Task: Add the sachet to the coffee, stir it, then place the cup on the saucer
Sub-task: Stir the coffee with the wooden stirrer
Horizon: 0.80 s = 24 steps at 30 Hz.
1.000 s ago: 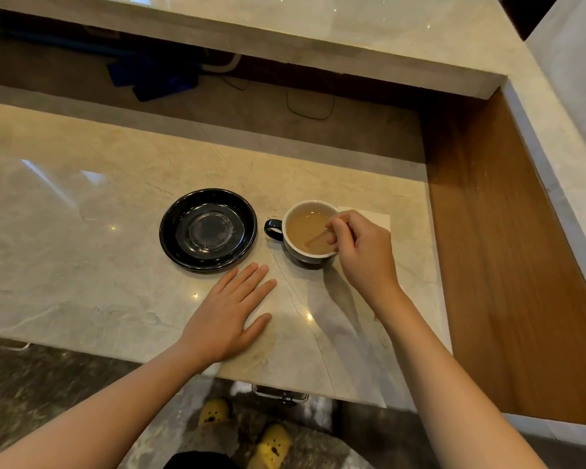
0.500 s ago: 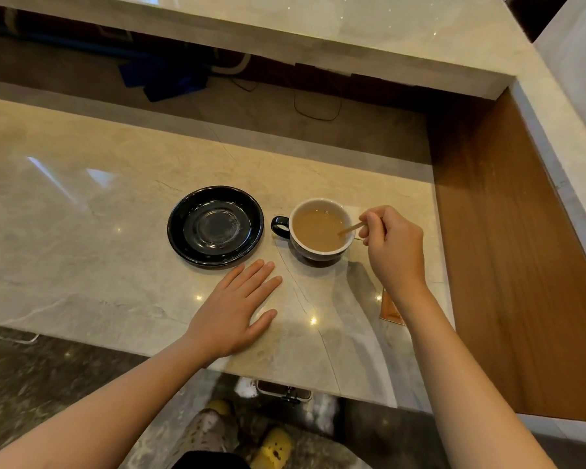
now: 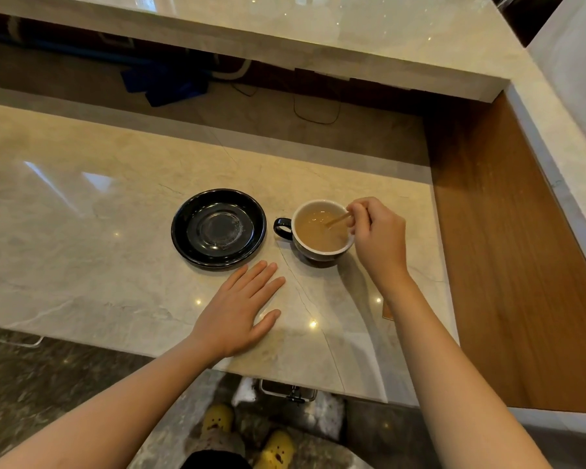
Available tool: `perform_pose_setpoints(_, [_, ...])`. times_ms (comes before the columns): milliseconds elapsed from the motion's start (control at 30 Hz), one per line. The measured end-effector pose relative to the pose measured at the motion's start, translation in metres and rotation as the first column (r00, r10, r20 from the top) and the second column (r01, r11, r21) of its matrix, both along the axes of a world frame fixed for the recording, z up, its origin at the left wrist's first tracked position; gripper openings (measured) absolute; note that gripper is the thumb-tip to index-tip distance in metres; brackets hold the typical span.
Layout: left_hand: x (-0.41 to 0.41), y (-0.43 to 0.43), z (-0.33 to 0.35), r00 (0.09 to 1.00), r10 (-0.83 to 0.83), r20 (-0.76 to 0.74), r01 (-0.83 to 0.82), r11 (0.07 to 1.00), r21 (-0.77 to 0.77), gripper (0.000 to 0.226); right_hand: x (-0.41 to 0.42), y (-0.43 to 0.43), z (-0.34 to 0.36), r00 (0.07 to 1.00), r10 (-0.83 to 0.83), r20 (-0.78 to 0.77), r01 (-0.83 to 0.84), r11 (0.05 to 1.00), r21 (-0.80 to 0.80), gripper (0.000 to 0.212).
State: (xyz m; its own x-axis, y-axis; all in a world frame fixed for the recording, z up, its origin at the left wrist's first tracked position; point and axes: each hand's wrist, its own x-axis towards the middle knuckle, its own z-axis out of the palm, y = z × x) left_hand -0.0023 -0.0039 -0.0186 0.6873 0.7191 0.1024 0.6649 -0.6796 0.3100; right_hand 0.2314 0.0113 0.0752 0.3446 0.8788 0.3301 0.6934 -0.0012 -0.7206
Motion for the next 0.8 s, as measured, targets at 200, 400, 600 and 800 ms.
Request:
perform_pose_setpoints(200, [-0.001, 0.002, 0.000, 1.000, 0.005, 0.007, -0.005, 1.000, -0.001, 0.057, 0.002, -0.027, -0.002, 0.999, -0.025, -0.044, 0.023, 0.999, -0.032, 0.019])
perform_pose_setpoints(400, [-0.001, 0.002, 0.000, 1.000, 0.007, 0.003, -0.007, 1.000, 0.007, 0.057, -0.016, -0.029, -0.007, 0.996, 0.031, -0.083, -0.032, 0.999, -0.004, 0.018])
perform_pose_setpoints(600, [0.000, 0.000, 0.000, 1.000, 0.002, 0.011, -0.002, 1.000, 0.000, 0.056, -0.008, -0.014, -0.010, 0.994, -0.069, -0.084, 0.071, 0.997, 0.012, 0.019])
perform_pose_setpoints(800, [-0.001, 0.000, 0.000, 1.000, 0.001, 0.013, -0.001, 1.000, -0.002, 0.057, 0.003, -0.025, -0.003, 0.995, -0.096, -0.011, 0.096, 0.995, 0.020, 0.018])
